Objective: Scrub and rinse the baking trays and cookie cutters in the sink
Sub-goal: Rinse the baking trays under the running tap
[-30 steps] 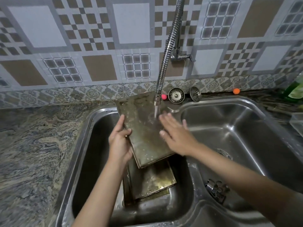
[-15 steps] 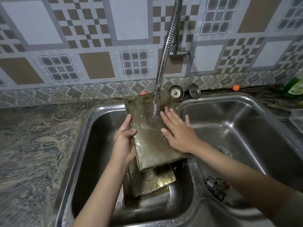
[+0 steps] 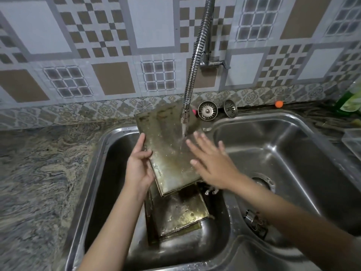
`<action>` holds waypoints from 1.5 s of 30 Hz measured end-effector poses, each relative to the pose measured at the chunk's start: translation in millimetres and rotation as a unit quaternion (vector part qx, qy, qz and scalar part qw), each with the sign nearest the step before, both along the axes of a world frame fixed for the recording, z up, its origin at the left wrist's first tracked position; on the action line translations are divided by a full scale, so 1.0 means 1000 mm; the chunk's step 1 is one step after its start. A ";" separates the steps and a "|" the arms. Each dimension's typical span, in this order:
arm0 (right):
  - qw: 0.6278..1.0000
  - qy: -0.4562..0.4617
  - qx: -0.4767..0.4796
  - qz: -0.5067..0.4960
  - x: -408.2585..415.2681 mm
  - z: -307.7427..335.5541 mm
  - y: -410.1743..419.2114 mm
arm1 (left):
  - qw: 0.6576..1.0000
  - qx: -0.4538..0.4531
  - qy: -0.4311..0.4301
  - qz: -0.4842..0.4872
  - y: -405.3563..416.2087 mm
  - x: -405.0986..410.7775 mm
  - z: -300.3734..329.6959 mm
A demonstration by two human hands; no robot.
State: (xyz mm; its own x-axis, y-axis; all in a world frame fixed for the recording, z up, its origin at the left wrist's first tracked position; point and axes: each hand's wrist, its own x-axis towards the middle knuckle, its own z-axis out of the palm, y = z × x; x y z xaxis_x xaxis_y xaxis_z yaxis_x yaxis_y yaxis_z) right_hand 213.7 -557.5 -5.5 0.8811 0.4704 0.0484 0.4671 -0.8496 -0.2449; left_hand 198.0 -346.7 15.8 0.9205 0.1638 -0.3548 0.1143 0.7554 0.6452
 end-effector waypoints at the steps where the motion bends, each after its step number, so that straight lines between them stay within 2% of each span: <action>1: 0.999 0.014 -0.011 -0.032 0.010 0.003 -0.008 | 1.000 -0.002 0.006 -0.004 -0.004 0.000 -0.002; 5: 0.995 0.014 -0.044 -0.093 0.033 0.018 0.001 | 0.998 0.004 0.004 -0.059 -0.047 -0.004 -0.006; 9: 1.000 -0.017 -0.005 -0.016 0.005 0.014 0.021 | 0.995 0.031 0.005 -0.091 -0.067 -0.005 -0.007; 12: 1.000 -0.007 0.013 0.014 -0.019 -0.001 -0.007 | 0.996 0.013 0.010 -0.082 -0.047 -0.005 -0.014; 14: 0.999 0.028 0.027 -0.038 -0.024 -0.011 -0.034 | 0.998 0.003 0.023 -0.065 -0.031 -0.006 -0.019; 15: 0.991 0.065 0.083 -0.078 -0.026 -0.012 -0.045 | 0.998 0.004 0.028 -0.059 -0.026 -0.006 -0.022; 16: 0.971 0.109 0.177 -0.114 -0.026 -0.011 -0.052 | 0.998 0.006 0.031 -0.055 -0.022 -0.007 -0.024; 18: 0.895 0.181 0.381 -0.147 -0.027 -0.004 -0.055 | 0.998 0.006 0.038 -0.052 -0.022 -0.008 -0.026; 19: 0.861 0.201 0.442 -0.152 -0.028 0.002 -0.054 | 0.998 0.007 0.039 -0.053 -0.025 -0.008 -0.027; 23: 0.769 0.248 0.562 -0.179 -0.030 0.008 -0.047 | 0.997 0.026 0.045 -0.055 -0.035 -0.009 -0.029; 26: 0.684 0.290 0.644 -0.184 -0.030 0.008 -0.044 | 0.995 0.070 0.048 -0.048 -0.037 -0.008 -0.036; 27: 0.664 0.292 0.663 -0.184 -0.031 0.010 -0.042 | 0.994 0.088 0.048 -0.048 -0.038 -0.007 -0.039; 29: 0.647 0.274 0.687 -0.186 -0.031 0.015 -0.041 | 0.988 0.134 0.037 -0.062 -0.040 -0.004 -0.045; 31: 0.647 0.248 0.697 -0.184 -0.031 0.023 -0.044 | 0.978 0.183 0.029 -0.094 -0.043 -0.003 -0.050; 33: 0.678 0.194 0.685 -0.181 -0.031 0.036 -0.052 | 0.957 0.262 0.034 -0.120 -0.043 -0.003 -0.056; 36: 0.725 0.091 0.661 -0.169 -0.031 0.058 -0.071 | 0.898 0.415 0.051 -0.138 -0.034 -0.004 -0.072; 39: 0.761 -0.004 0.623 -0.181 -0.030 0.076 -0.088 | 0.854 0.490 0.086 -0.151 -0.020 -0.009 -0.095; 41: 0.803 -0.044 0.560 -0.197 -0.028 0.075 -0.096 | 0.824 0.525 0.109 -0.181 -0.009 -0.014 -0.114; 44: 0.885 -0.063 0.380 -0.262 -0.028 0.053 -0.104 | 0.726 0.604 0.212 -0.254 0.008 -0.018 -0.148; 45: 0.908 -0.051 0.303 -0.285 -0.030 0.044 -0.105 | 0.706 0.608 0.241 -0.273 0.013 -0.017 -0.160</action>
State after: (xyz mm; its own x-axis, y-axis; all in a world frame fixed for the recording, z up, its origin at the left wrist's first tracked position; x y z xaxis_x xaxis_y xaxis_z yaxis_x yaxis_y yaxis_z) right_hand 184.0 -662.5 38.1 0.9495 -0.2011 0.2408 0.0398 -0.6841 -0.7283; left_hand 181.5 -334.0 -144.4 0.7842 0.2849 -0.5513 0.6022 -0.5642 0.5649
